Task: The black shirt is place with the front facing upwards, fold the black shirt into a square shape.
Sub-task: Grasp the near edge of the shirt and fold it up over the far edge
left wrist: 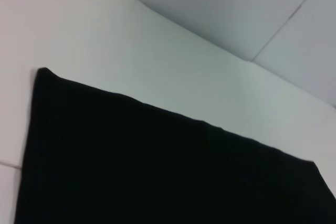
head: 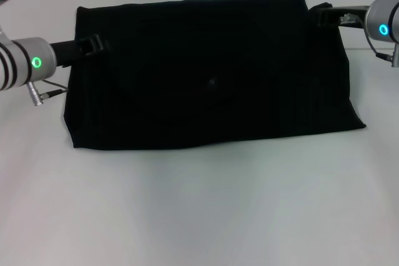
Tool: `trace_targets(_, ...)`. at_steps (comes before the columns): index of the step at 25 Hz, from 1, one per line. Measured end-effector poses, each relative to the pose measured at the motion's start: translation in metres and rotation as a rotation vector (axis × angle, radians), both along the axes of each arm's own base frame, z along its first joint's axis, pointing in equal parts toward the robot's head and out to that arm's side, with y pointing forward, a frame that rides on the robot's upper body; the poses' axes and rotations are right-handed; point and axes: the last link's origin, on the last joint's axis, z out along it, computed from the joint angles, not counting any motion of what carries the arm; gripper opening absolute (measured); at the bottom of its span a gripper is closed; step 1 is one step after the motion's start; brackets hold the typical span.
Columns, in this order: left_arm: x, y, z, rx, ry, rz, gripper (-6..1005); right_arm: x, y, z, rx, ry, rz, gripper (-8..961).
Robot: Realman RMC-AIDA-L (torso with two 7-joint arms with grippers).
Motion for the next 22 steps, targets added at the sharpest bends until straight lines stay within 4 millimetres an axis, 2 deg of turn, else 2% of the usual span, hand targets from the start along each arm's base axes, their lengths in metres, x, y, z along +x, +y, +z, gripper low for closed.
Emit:
trace_targets(8,0.002,0.003,-0.002,-0.021,0.018,0.006,87,0.013,-0.006,-0.008,-0.043,-0.056,-0.024,82)
trace_targets(12,-0.002,0.003,0.003,-0.024,0.022,0.012,95,0.024,-0.007,-0.001,-0.031,-0.04,-0.076,87)
trace_targets(13,-0.003,0.002,0.005,-0.025,0.015,0.011,97,0.025,-0.008,0.002,-0.025,-0.031,-0.079,124)
trace_targets(17,-0.01,-0.013,0.022,-0.009,-0.039,-0.011,239,0.033,-0.02,0.025,-0.023,0.04,-0.094,274)
trace_targets(22,-0.021,-0.036,0.026,-0.062,-0.088,-0.02,447,0.044,-0.042,0.042,-0.076,0.104,-0.112,528)
